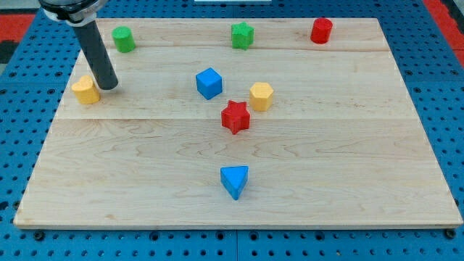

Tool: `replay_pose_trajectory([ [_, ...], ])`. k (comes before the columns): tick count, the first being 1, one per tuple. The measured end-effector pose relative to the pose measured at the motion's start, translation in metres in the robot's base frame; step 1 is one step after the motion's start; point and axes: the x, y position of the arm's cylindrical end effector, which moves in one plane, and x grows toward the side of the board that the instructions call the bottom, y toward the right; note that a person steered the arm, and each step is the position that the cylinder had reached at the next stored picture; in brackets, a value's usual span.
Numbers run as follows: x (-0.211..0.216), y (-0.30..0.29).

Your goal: Move the blue cube to the right of the yellow hexagon

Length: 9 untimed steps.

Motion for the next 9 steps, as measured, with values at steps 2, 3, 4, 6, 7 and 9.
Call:
replay_pose_trajectory([
  [2,-0.023,0.0],
  [3,-0.023,0.001],
  [4,-0.019,0.001],
  [6,0.004,0.087],
  [7,0.005,0.141],
  [9,0.006,0.188],
])
